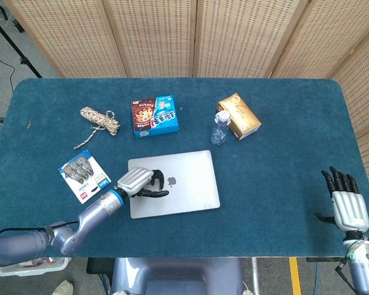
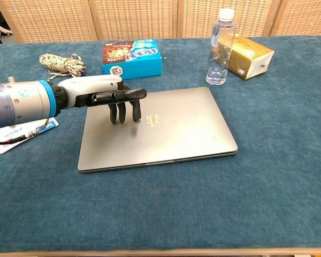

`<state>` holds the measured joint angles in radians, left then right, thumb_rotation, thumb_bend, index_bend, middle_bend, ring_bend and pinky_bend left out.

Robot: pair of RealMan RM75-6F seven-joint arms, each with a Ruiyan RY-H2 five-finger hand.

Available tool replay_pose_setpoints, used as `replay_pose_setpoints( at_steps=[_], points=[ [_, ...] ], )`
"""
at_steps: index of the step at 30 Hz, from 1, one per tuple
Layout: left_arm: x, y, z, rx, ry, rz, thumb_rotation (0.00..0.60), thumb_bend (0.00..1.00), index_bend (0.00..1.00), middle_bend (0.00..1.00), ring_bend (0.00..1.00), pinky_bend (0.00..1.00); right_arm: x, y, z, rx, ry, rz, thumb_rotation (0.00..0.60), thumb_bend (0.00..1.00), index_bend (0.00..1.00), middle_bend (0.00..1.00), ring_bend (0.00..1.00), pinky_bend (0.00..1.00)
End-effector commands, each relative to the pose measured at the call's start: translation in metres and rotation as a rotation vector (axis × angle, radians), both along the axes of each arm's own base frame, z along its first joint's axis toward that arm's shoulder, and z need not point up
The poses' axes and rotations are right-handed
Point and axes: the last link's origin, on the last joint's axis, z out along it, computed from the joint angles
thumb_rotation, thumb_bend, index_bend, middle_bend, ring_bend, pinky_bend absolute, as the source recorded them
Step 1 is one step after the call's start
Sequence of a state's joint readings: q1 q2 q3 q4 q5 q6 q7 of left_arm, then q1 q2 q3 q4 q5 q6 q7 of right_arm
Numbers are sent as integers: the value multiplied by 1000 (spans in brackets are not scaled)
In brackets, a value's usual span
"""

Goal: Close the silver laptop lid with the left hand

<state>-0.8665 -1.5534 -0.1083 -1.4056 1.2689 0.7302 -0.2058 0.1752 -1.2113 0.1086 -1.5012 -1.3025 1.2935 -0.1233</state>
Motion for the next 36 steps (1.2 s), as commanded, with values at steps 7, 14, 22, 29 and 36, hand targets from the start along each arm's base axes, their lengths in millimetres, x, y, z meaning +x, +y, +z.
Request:
replay_pose_setpoints(
  at_steps=[7, 14, 22, 29, 36],
  points=[
    [10, 4, 46, 144, -156, -45, 0, 0, 328, 67, 102, 182, 1, 0, 1, -2, -7, 4, 600, 0, 0, 0, 0, 0],
    [-31, 3, 115, 446, -46, -91, 0, 0, 55, 0, 0, 21, 5, 3, 1, -1, -16, 22, 600, 0, 0, 0, 0, 0],
    [-98, -31, 151, 614, 56, 22, 296, 0, 0, 0, 0, 0, 10, 4, 2, 3, -24, 43, 600, 0, 0, 0, 0, 0],
    [-161, -83, 170, 660, 126, 195, 416, 0, 0, 0, 0, 0, 13, 5, 2, -10, -16, 67, 600, 0, 0, 0, 0, 0],
    [-188, -117, 180, 631, 196, 313, 490, 0, 0, 0, 0, 0, 17, 7, 3, -29, -20, 95, 600, 0, 0, 0, 0, 0]
  ],
)
